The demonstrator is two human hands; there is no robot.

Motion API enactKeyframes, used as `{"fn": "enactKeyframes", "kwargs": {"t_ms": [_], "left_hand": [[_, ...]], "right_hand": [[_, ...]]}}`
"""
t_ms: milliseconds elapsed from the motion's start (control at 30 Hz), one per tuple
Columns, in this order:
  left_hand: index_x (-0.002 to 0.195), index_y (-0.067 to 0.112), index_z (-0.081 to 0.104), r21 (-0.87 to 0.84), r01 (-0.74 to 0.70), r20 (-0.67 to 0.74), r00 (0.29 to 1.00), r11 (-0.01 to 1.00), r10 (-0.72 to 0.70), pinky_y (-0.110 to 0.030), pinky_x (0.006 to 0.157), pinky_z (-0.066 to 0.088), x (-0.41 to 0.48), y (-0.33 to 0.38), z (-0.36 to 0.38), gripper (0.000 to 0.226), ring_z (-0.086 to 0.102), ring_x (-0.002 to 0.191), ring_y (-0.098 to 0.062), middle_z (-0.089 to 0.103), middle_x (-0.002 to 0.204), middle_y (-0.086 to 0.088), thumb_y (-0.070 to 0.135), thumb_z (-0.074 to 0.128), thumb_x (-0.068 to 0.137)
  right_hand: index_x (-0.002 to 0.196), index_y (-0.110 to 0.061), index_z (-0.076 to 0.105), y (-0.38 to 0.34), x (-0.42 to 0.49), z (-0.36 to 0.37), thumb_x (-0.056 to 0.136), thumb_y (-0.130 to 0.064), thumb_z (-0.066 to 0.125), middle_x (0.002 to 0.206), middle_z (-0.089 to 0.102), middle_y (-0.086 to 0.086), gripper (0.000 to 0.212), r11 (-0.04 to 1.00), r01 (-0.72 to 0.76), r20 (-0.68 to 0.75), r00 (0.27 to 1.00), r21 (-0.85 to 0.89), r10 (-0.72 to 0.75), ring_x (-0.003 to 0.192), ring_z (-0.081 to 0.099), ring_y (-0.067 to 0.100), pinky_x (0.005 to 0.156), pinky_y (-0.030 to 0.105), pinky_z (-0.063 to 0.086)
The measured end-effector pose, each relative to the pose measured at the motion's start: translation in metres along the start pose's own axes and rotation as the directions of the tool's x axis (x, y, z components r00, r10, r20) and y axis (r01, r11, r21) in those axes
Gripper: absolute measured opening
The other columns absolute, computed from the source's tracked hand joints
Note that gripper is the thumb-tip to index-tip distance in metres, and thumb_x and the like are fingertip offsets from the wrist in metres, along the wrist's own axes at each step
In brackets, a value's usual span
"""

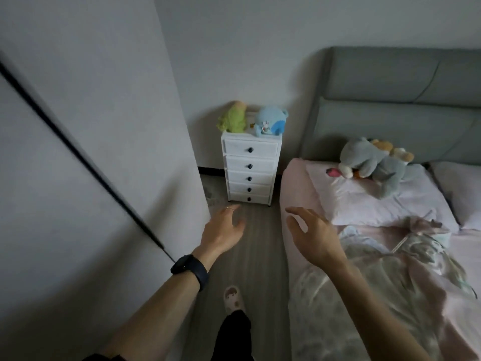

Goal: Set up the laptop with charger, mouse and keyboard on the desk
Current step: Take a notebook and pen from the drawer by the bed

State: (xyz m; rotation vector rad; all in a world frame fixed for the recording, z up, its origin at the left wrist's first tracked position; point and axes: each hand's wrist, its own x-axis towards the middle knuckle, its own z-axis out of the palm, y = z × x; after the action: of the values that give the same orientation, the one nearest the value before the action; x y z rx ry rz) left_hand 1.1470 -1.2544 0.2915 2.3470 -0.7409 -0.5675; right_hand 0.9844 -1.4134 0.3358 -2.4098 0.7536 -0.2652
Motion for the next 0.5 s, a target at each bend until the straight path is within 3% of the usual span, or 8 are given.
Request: {"fn": "enactKeyframes", "kwargs": {"t_ms": [167, 267, 367, 500], "left_hand": [[0.145, 0.023, 0.046, -0.103, 0.039, 0.075, 0.997, 0.994, -0.031, -0.019, 0.092, 0.04, 0.116, 0.0, -0.018, 0.048, 0.054, 0.123, -0.014, 0.053, 0.137, 0.006, 0.038, 0.048, 0.099], [0.14, 0.026, 0.052, -0.143, 0.06, 0.12, 0.992, 0.988, -0.043, -0.03, 0.102, 0.046, 0.189, -0.002, -0.029, 0.052, 0.055, 0.126, -0.014, 0.056, 0.138, 0.008, 0.046, 0.047, 0.092], [0.143, 0.023, 0.047, -0.205, 0.162, 0.179, 0.976, 0.965, -0.126, -0.024, 0.096, 0.039, 0.251, -0.001, -0.036, 0.049, 0.051, 0.129, -0.015, 0.052, 0.143, 0.003, 0.039, 0.049, 0.097], [0.145, 0.022, 0.044, -0.264, 0.211, 0.223, 0.963, 0.941, -0.154, -0.02, 0.089, 0.035, 0.318, -0.001, -0.033, 0.047, 0.05, 0.128, -0.013, 0.051, 0.144, 0.004, 0.036, 0.049, 0.1]], "right_hand": [[0.132, -0.032, 0.061, 0.007, 0.114, 0.012, 0.102, -0.038, 0.05, 0.13, 0.064, -0.007, 0.032, 0.995, -0.08, 0.072, 0.994, -0.052, 0.084, 0.109, 0.056, 0.006, 0.089, 0.021, 0.04], [0.132, -0.03, 0.062, 0.007, 0.182, 0.017, 0.103, -0.035, 0.05, 0.132, 0.063, -0.008, 0.032, 0.991, -0.113, 0.074, 0.99, -0.073, 0.119, 0.108, 0.053, 0.001, 0.091, 0.018, 0.035], [0.131, -0.028, 0.063, 0.018, 0.239, 0.025, 0.101, -0.034, 0.052, 0.133, 0.065, -0.006, 0.032, 0.985, -0.158, 0.083, 0.983, -0.071, 0.164, 0.121, 0.057, 0.01, 0.096, 0.018, 0.035], [0.133, -0.026, 0.062, 0.038, 0.304, 0.037, 0.101, -0.033, 0.052, 0.133, 0.065, -0.004, 0.034, 0.975, -0.211, 0.132, 0.967, -0.076, 0.219, 0.12, 0.058, 0.011, 0.095, 0.018, 0.034]]}}
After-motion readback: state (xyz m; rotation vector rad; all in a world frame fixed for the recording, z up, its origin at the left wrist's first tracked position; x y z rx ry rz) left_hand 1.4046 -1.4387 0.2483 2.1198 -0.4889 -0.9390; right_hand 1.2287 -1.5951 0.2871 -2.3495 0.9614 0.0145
